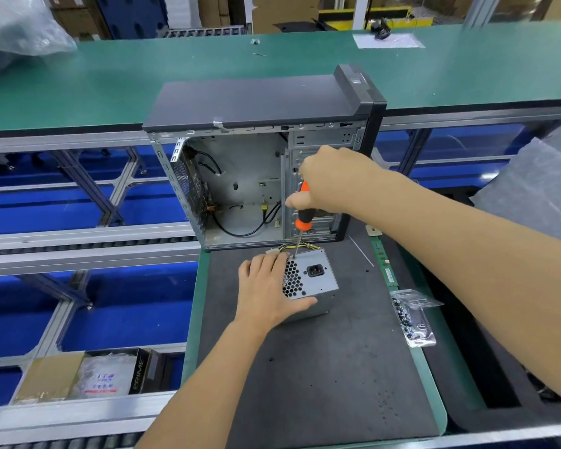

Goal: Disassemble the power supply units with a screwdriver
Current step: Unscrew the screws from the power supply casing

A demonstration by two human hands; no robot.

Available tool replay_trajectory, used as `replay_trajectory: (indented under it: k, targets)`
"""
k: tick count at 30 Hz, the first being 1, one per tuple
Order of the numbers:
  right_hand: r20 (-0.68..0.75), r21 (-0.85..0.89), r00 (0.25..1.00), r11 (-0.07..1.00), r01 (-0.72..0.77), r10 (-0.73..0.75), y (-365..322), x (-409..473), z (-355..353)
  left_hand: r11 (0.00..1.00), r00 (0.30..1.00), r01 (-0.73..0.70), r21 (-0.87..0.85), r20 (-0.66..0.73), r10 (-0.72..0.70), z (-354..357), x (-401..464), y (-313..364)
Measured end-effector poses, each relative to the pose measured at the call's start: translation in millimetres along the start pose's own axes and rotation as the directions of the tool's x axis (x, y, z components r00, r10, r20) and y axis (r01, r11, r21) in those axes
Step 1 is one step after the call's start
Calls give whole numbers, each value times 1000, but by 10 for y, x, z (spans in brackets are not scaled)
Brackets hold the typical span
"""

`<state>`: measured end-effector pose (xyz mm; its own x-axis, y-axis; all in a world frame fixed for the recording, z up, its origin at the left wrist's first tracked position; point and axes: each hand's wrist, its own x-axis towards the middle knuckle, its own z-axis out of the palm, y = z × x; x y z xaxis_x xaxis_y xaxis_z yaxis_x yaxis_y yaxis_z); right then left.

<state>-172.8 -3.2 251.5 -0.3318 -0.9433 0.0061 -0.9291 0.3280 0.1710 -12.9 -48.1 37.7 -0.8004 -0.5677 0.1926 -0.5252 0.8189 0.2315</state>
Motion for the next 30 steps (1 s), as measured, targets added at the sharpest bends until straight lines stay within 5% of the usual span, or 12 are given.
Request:
replay_trajectory:
  k: [9, 14, 22, 27, 30]
  targets:
    - [88, 81, 971, 973, 217, -224, -17, -34, -97, 1000, 999, -23, -7, -42, 22, 18, -54, 49]
    - [40, -126, 990, 982, 140, -136, -168, -105, -144, 1000, 999, -18, 1, -35, 18, 13, -54, 58]
    - [125, 137, 950, 954, 268, -285, -89, -125, -136, 1000, 1000, -3, 17, -14, 3, 3, -54, 61]
    - [72, -46, 995, 996, 75, -72, -100, -182, -157, 1000, 1000, 1, 7, -28, 0, 18, -54, 62]
    - [93, -89, 984, 983, 160, -152, -104, -159, -151, 1000, 999, -3, 3, -38, 3, 23, -53, 58]
